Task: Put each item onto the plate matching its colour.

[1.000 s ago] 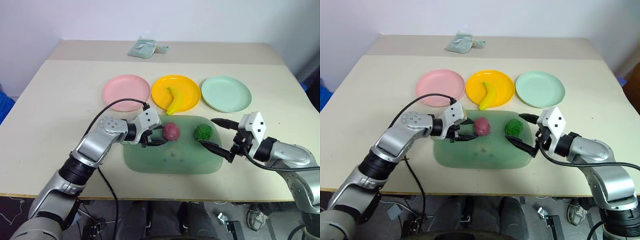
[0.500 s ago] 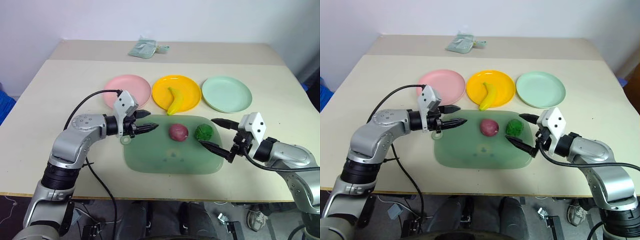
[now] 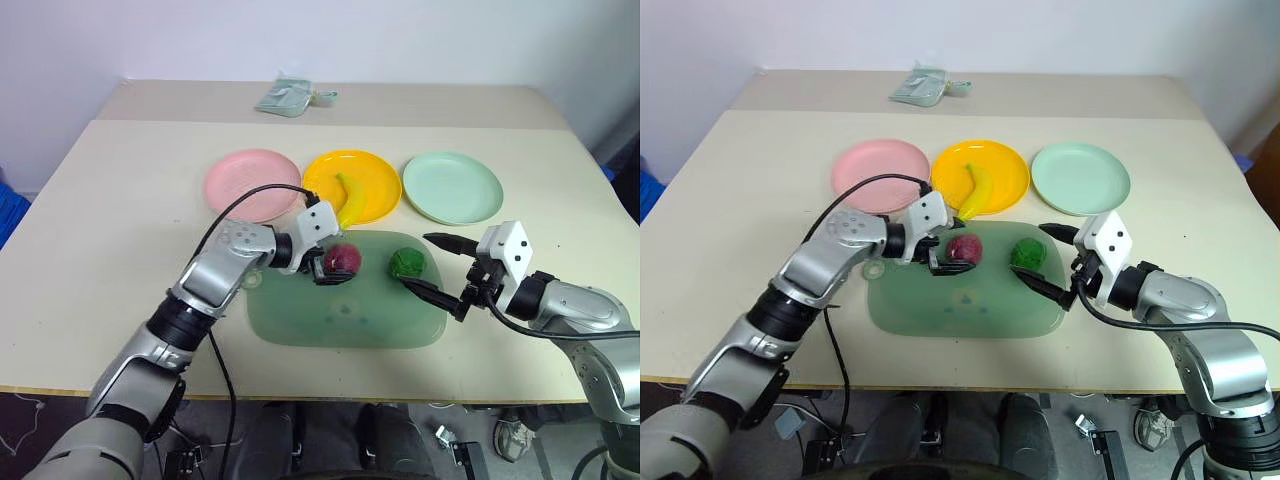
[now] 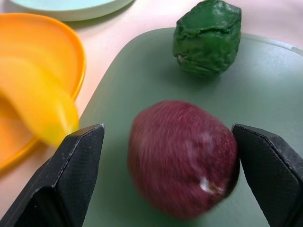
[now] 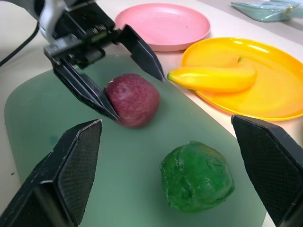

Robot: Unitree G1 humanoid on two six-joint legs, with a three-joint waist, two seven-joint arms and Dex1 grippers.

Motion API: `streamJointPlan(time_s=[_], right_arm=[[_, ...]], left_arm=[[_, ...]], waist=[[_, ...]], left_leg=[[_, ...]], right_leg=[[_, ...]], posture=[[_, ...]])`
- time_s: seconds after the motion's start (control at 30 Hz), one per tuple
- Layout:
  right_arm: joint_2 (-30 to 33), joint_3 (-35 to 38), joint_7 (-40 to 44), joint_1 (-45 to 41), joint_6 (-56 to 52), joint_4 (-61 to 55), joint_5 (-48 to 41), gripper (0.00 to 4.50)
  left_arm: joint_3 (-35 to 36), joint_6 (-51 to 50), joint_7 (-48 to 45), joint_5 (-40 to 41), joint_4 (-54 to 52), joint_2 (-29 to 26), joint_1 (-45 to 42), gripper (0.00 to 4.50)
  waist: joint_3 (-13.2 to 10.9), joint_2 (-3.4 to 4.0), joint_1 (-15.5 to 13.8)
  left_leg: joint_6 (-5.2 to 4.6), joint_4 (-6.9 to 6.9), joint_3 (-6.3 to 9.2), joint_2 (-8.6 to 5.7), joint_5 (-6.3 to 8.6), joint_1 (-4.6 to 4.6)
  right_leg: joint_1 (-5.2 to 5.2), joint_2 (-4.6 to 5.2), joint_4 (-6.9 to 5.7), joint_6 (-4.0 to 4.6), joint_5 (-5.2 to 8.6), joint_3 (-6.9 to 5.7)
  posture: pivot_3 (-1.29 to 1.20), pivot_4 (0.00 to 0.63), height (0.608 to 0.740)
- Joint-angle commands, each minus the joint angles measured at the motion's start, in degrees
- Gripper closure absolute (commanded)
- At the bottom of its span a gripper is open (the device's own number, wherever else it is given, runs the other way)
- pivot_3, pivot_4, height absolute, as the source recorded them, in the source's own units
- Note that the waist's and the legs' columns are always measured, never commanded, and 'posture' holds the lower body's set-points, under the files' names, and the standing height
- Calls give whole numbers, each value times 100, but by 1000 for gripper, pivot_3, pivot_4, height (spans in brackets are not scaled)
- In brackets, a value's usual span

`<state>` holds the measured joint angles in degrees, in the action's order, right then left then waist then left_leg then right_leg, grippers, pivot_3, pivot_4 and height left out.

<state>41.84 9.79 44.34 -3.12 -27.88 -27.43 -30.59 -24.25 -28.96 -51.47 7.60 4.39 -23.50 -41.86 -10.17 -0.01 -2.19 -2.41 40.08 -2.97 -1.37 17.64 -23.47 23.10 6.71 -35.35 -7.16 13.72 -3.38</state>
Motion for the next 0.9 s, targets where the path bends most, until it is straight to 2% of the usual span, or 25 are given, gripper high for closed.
streamJointPlan(time_s=[0.03,0.07,0.1,0.17,0.23,0.27,0.4,0.53,0.6,0.67,0.8,0.9], right_arm=[[-48,106,-95,30,16,-292,-61,0],[-55,112,-107,51,22,-304,-58,0],[-59,119,-117,68,31,-307,-55,0],[-65,130,-132,83,51,-300,-52,0],[-67,131,-142,95,71,-296,-50,0],[-71,123,-144,86,84,-282,-45,0],[-83,89,-131,49,135,-215,-16,0],[-72,95,-103,36,167,-177,-10,0],[-63,103,-95,19,167,-172,-23,0],[-58,100,-86,-10,165,-164,-36,0],[-77,7,-65,-123,162,-109,-23,0],[-98,-70,-46,-217,159,-65,-4,0]], left_arm=[[-69,288,-81,-213,163,66,-173,98],[-56,300,-120,-223,177,79,-173,98],[-57,308,-191,-234,164,62,-159,326],[-56,333,-302,-269,120,9,-112,955],[-15,299,-350,-258,60,-21,-63,1834],[9,277,-363,-250,21,-38,-47,2009],[340,81,-356,24,-261,-41,-12,2033],[1160,-498,-278,713,-754,-56,48,2033],[1643,-725,43,882,-764,-48,-3,2033],[1996,-560,701,612,-478,-42,-132,2033],[2955,-1044,2742,277,969,250,-830,2033],[3102,-857,3278,102,1600,280,-977,2033]], waist=[[0,0,2],[0,0,3],[0,-1,3],[0,0,-6],[0,0,-3],[0,0,0],[0,0,1],[0,0,6],[0,0,6],[0,0,5],[-2,-5,-10],[-1,-4,5]], left_leg=[[0,0,0,0,0,0],[0,0,0,0,0,0],[0,0,0,0,0,0],[-1,0,0,1,0,-1],[0,0,0,1,0,-1],[0,0,1,1,0,-1],[0,0,1,1,0,-1],[0,0,3,3,0,-1],[0,0,3,4,0,-1],[0,1,4,4,0,-1],[0,6,7,0,0,-1],[-1,1,7,-2,0,0]], right_leg=[[0,0,1,0,0,0],[0,0,0,0,0,0],[1,0,0,0,0,0],[1,1,1,0,0,0],[0,1,1,0,0,0],[1,1,1,0,0,1],[1,1,0,0,0,1],[2,1,0,0,0,1],[2,2,0,0,0,1],[1,2,-1,0,0,1],[-1,1,-6,-1,-1,-1],[0,1,-9,-3,0,-1]], posture=[[0,150,740],[0,150,740],[0,150,740],[0,150,740],[0,150,740],[0,150,740],[0,150,740],[0,150,740],[0,150,740],[0,150,740],[0,150,740],[0,150,740]])
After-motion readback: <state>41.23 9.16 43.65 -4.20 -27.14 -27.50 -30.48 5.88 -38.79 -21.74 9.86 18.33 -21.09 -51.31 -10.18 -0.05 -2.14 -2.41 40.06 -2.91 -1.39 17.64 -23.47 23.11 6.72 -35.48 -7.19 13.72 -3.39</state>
